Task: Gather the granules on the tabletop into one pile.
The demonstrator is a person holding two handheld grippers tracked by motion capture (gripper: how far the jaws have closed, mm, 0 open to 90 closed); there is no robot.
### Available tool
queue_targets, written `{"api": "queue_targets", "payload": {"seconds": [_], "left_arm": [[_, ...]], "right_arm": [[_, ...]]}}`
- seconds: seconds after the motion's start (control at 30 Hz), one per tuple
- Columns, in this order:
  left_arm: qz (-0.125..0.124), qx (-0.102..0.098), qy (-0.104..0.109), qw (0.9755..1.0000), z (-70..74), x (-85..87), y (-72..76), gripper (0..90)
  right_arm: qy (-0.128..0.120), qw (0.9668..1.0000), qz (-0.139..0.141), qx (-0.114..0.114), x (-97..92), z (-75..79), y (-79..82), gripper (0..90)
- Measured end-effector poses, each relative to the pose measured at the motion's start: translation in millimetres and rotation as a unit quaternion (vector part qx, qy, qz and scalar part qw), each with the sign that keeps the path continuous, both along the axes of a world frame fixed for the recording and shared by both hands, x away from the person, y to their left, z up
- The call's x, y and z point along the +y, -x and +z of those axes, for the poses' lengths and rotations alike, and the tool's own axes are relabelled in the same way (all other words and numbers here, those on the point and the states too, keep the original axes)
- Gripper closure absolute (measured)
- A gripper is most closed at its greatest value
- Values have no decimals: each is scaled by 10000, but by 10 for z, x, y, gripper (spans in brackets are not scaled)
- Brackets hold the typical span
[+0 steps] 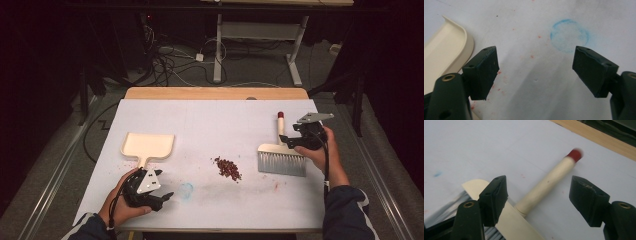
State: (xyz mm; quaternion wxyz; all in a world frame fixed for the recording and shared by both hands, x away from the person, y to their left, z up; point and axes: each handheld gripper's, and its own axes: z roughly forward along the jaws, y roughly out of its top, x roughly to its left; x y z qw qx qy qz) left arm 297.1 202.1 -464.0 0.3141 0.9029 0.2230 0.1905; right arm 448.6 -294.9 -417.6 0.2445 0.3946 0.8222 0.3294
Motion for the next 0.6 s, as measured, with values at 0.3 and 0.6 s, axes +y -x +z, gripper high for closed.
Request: {"api": "queue_targets", "payload": {"seconds": [0.3,0.6], "left_arm": [[-20,5,-28,10000,-3,-3,4,202],[-73,68,-101,9999,-24,-23,1,206]], "right_arm": [[-478,9930,-802,730,17,-325,-180,426],[-20,9916,-916,916,206,-410,-268,510]]}}
